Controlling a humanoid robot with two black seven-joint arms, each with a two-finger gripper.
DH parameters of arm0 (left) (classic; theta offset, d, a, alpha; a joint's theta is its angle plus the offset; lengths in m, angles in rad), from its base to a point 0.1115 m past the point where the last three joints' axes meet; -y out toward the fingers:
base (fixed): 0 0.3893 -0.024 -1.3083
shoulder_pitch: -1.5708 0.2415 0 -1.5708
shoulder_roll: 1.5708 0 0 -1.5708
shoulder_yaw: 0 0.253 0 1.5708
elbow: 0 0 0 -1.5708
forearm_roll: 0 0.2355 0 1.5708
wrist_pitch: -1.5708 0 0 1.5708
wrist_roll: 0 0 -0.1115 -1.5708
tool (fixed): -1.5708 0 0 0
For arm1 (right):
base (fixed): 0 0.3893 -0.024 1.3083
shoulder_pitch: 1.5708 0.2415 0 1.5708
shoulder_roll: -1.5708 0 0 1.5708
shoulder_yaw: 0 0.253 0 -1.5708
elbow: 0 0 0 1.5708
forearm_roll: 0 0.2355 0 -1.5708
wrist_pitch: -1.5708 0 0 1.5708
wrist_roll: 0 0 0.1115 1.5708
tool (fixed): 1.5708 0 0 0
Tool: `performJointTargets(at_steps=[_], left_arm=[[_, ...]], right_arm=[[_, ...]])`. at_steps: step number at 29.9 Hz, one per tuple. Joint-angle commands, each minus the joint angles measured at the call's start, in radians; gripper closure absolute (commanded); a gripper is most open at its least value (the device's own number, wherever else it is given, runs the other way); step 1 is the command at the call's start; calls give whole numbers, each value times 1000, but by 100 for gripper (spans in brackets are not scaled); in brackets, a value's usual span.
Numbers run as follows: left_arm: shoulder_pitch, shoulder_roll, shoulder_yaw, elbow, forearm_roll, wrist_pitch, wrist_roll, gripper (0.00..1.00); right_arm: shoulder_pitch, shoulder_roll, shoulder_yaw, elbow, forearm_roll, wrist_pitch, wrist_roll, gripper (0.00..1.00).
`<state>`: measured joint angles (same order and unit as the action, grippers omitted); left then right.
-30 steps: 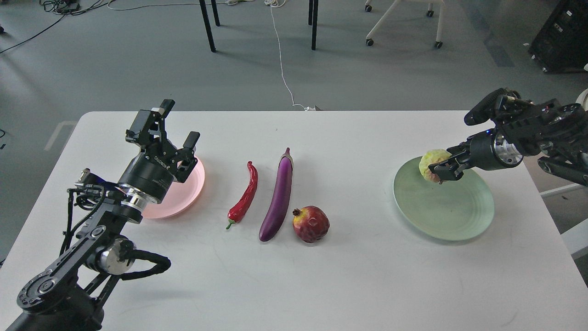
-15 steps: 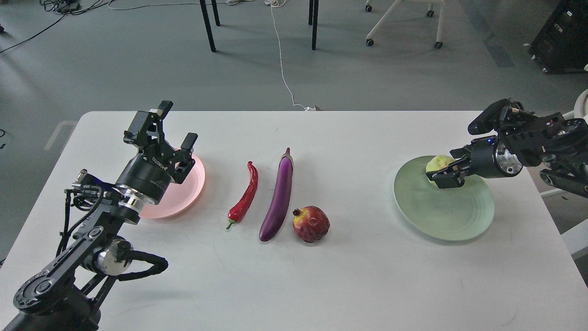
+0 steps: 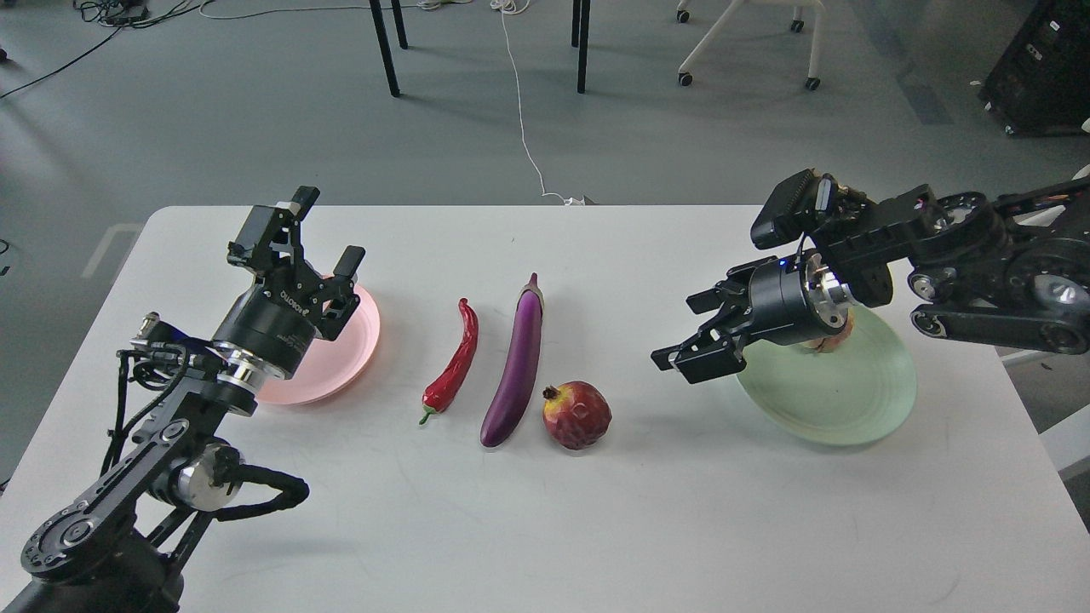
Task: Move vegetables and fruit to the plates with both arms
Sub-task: 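Reach the right gripper to the red apple and grasp it, then carry the red apple onto the green plate and release it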
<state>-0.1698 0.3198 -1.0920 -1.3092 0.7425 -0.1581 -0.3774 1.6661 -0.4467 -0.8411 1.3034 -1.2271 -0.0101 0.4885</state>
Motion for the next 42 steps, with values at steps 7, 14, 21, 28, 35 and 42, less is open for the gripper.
performJointTargets(at_steps=[7, 14, 21, 28, 35, 42], left_arm=[[6, -1, 0, -2, 0, 2, 0, 0], [10, 4, -2, -2, 0, 2, 0, 0], [10, 4, -2, -2, 0, 2, 0, 0], [10, 4, 0, -2, 1, 0, 0, 0], [10, 4, -2, -2, 1, 2, 0, 0], [10, 5, -2, -2, 1, 0, 0, 0]], right_arm=[[-104, 160, 0, -104, 12, -10, 0, 3], [-143, 266, 0, -168, 27, -44, 0, 3], [-147, 322, 0, -200, 44, -44, 0, 4], [-172, 373, -10, -260, 46, -45, 0, 10], [-180, 401, -33, -274, 57, -45, 0, 43], [-137, 355, -41, -244, 55, -45, 0, 57]])
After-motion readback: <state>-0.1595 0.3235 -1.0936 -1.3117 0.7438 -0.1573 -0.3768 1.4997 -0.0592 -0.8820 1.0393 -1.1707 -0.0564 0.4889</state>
